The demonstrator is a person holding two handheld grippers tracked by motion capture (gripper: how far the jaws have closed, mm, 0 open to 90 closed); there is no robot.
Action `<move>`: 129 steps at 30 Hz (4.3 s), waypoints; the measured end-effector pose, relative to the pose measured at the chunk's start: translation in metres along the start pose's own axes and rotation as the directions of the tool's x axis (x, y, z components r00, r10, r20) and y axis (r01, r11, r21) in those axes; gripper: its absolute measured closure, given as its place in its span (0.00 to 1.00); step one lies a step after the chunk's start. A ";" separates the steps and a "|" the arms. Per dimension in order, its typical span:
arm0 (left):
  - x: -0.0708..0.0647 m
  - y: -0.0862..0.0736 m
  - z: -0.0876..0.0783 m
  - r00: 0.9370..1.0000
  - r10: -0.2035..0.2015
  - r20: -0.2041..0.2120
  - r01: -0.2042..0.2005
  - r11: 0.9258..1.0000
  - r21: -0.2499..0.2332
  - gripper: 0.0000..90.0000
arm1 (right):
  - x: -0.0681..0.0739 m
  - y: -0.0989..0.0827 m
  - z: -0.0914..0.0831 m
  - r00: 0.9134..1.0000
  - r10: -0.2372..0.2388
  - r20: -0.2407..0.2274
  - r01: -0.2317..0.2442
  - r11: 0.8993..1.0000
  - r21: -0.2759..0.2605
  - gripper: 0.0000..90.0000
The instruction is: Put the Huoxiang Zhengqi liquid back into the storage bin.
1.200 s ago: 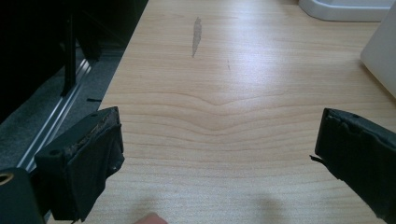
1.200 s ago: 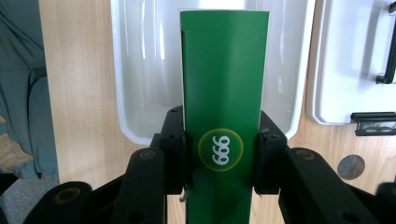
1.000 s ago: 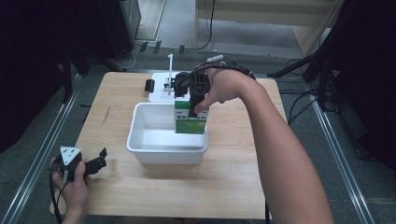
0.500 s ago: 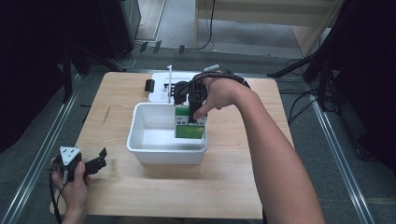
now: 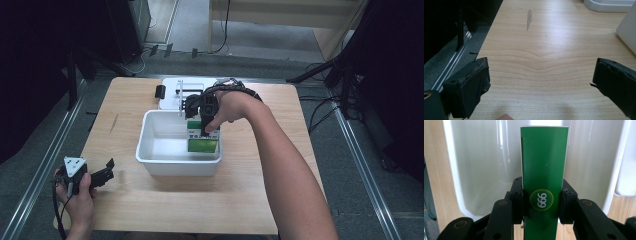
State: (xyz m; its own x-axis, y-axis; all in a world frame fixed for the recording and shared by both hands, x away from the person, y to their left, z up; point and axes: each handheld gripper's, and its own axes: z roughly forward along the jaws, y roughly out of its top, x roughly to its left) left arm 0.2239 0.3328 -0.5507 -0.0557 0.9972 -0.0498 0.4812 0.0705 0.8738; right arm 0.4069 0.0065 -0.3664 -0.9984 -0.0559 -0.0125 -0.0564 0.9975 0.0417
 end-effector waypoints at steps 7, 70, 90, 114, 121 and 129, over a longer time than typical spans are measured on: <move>0.001 0.000 0.000 1.000 -0.005 0.003 0.005 1.000 0.000 0.02 | -0.002 0.003 0.009 1.000 0.004 0.006 -0.004 1.000 0.026 0.71; -0.001 0.000 0.000 1.000 0.003 -0.007 -0.003 1.000 0.001 0.02 | -0.007 -0.127 -0.019 0.854 0.510 0.103 -0.412 0.783 -0.465 0.01; -0.001 0.000 0.000 1.000 0.010 -0.008 -0.010 1.000 0.002 0.02 | 0.031 -0.226 0.022 0.570 0.820 0.048 -0.496 0.390 -0.776 0.00; -0.001 0.000 0.000 1.000 0.013 -0.004 -0.013 1.000 0.005 0.02 | 0.100 -0.285 0.076 0.414 0.910 0.005 -0.451 0.210 -0.867 0.00; -0.001 0.000 0.000 1.000 0.014 -0.004 -0.014 1.000 0.006 0.02 | 0.118 -0.298 0.093 0.375 0.927 -0.013 -0.450 0.170 -0.877 0.00; -0.002 0.000 0.000 1.000 0.014 -0.006 -0.014 1.000 0.004 0.02 | 0.136 -0.314 0.108 0.336 0.941 -0.051 -0.458 0.116 -0.881 0.00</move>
State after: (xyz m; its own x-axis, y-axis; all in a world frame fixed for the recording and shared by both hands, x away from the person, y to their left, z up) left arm 0.2236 0.3312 -0.5508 -0.0537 0.9980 -0.0345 0.4853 0.0563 0.8725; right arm 0.2899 -0.3098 -0.4891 -0.3887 0.9174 0.0860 0.4421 0.1038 0.8910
